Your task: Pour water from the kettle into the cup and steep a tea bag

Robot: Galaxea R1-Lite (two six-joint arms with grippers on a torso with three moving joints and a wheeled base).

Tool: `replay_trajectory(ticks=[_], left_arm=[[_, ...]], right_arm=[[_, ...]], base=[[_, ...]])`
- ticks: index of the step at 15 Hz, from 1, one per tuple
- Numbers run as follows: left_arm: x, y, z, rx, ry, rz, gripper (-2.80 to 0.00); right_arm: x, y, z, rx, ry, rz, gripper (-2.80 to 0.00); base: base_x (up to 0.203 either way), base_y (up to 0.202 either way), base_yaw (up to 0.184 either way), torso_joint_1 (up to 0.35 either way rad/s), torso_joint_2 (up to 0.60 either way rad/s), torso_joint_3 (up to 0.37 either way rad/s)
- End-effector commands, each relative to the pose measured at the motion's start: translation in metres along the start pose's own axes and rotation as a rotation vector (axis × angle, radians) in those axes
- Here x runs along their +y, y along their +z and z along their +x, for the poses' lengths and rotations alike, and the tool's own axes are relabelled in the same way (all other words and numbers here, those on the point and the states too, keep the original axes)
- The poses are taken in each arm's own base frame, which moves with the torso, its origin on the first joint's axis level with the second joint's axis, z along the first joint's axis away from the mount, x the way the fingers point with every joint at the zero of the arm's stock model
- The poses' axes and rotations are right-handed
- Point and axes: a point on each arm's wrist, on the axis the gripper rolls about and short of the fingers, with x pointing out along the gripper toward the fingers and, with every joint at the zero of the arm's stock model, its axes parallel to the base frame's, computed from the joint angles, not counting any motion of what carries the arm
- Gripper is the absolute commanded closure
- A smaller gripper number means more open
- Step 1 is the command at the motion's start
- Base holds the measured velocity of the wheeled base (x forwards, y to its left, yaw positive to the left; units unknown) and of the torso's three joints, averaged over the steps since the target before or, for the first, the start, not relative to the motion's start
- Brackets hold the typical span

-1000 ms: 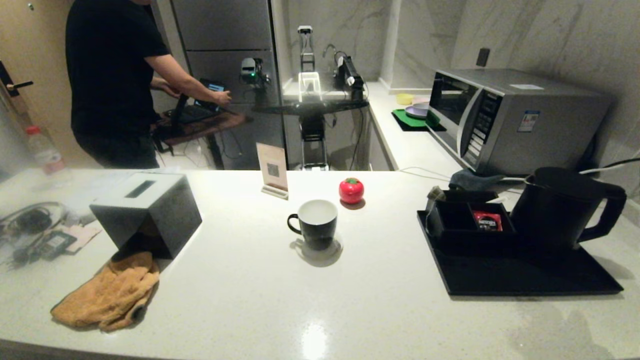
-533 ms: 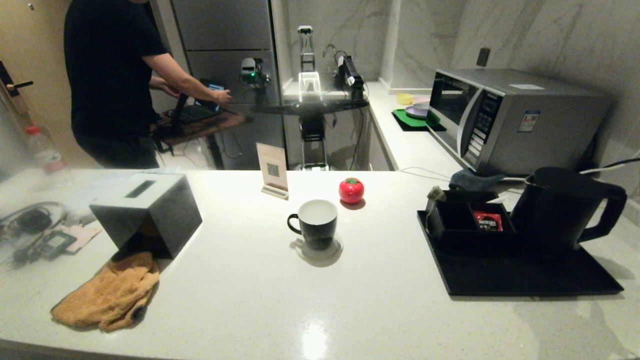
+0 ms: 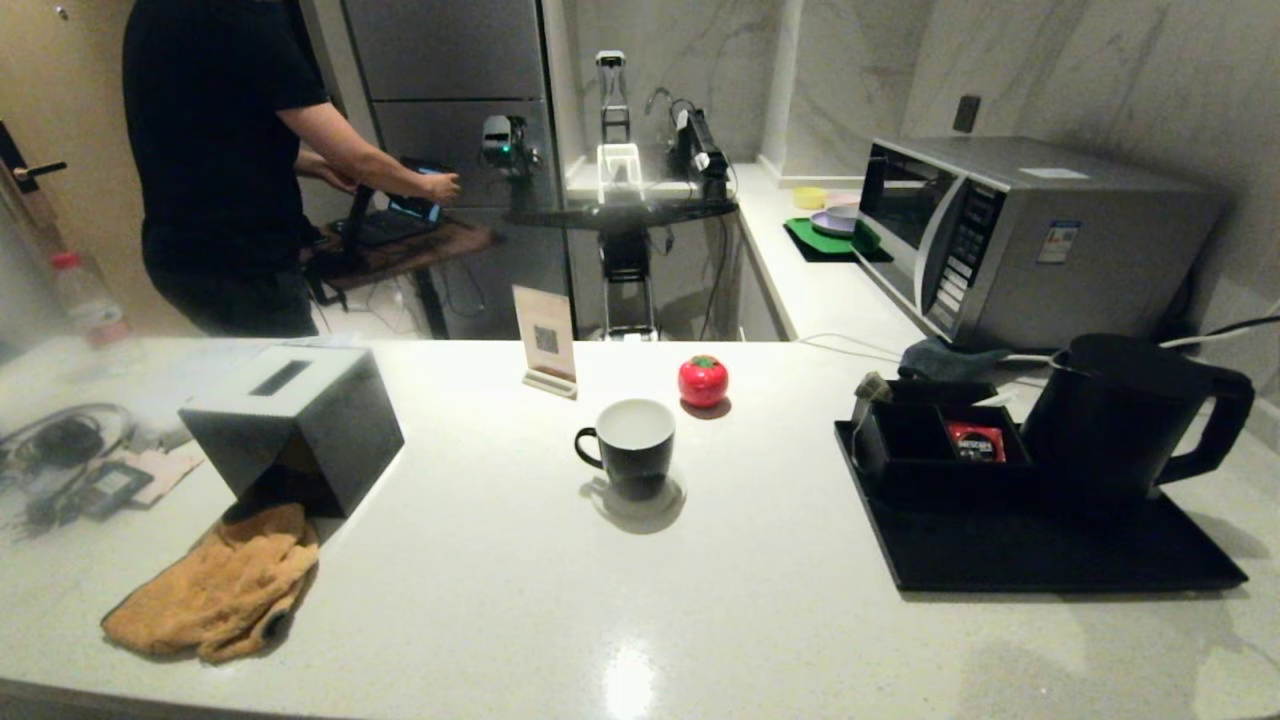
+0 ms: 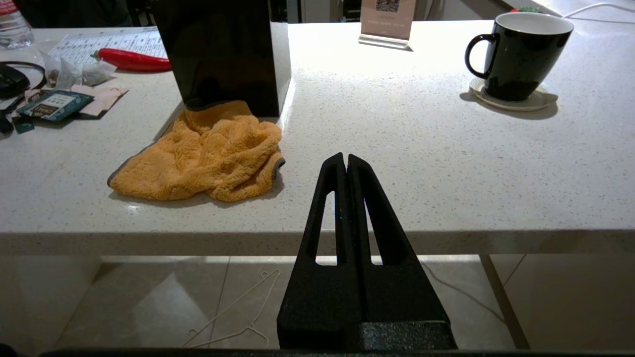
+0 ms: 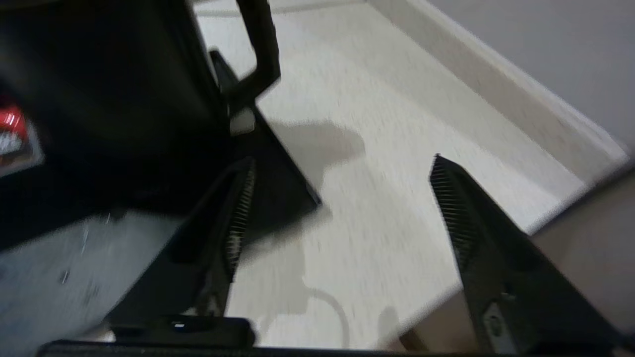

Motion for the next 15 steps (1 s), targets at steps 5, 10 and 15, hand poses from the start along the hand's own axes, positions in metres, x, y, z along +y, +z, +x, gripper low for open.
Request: replay_trajectory(ticks=[5, 10, 15], left_arm=[[0.000, 0.000, 0.000, 0.001, 0.000, 0.000, 0.00], [0.000, 0.000, 0.000, 0.001, 0.000, 0.000, 0.00], [0.000, 0.000, 0.000, 0.001, 0.000, 0.000, 0.00]], right_arm=[[0.004, -0.019, 0.052, -0.009, 0.003, 0.001, -2.80], [0.007, -0.023, 0.070, -0.076, 0.078, -0.002, -2.80], [0.010, -0.019, 0.091, -0.142, 0.099, -0.038, -2.80]], base=[[0.000, 0.000, 0.000, 0.000, 0.00, 0.000], [0.000, 0.000, 0.000, 0.000, 0.00, 0.000], [0.000, 0.000, 0.000, 0.000, 0.00, 0.000]])
